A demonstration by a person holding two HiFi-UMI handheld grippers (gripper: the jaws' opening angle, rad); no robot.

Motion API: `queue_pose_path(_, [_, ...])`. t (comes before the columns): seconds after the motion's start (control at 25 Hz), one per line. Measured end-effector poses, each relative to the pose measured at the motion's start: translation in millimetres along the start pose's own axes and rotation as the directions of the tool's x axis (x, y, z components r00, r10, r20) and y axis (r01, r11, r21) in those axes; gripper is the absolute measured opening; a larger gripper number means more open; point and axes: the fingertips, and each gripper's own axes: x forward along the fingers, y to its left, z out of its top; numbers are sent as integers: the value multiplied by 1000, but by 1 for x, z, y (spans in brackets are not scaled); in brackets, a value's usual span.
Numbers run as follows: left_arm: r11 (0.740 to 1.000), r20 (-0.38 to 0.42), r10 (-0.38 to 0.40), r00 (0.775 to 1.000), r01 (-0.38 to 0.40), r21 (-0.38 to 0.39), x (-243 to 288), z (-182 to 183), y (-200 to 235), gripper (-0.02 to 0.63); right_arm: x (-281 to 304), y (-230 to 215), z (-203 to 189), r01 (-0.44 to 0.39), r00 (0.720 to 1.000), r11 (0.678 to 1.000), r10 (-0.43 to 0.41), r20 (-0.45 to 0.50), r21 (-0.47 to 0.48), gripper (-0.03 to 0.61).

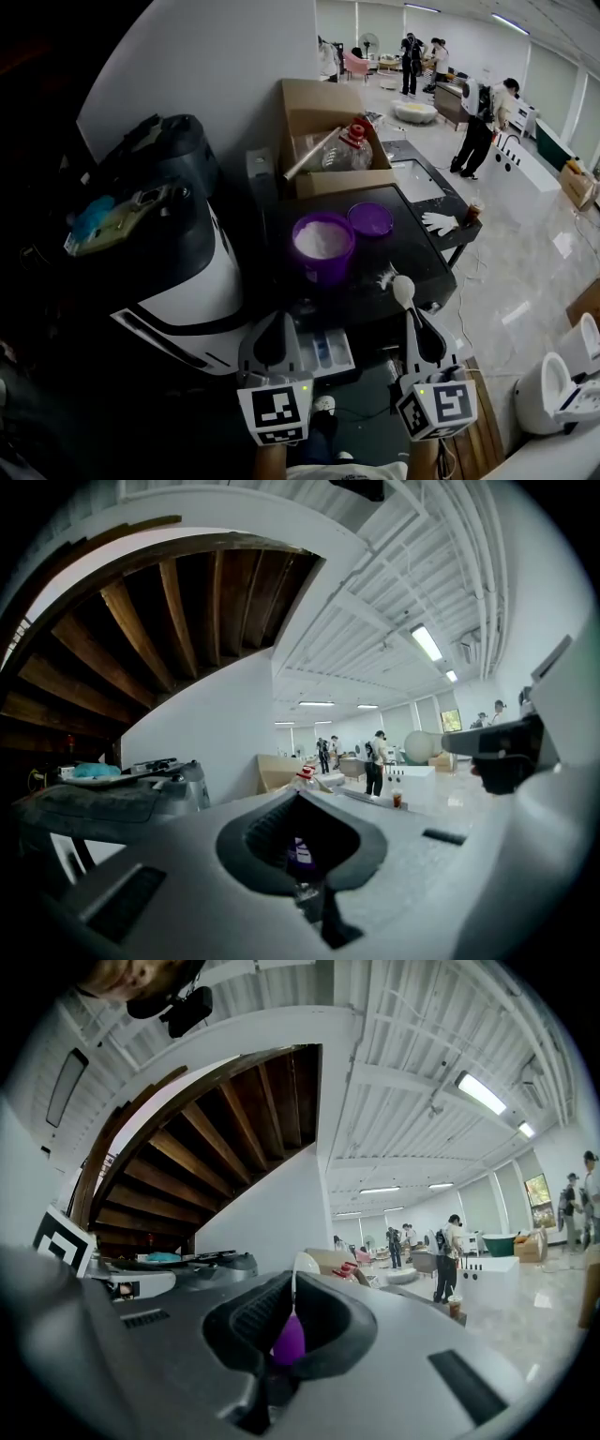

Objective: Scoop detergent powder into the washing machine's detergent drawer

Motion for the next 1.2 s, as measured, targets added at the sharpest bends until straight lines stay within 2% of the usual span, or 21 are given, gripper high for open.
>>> queue_pose_path(0.48, [999,3,44,999,-44,-14,98,6,65,2,124,-8,-6,1,999,1000,-1,-35,5,21])
queue_pose_path(0.72, [999,-6,45,999,-45,-15,134,1,89,2,172,1,-19,-33,994,999,31,-103,-13,21])
queue_pose_path(1.2, [998,-53,53,997,-54,-23,169,-22,122,2,224,19,-54,-88,971,996,82,-223,-18,21])
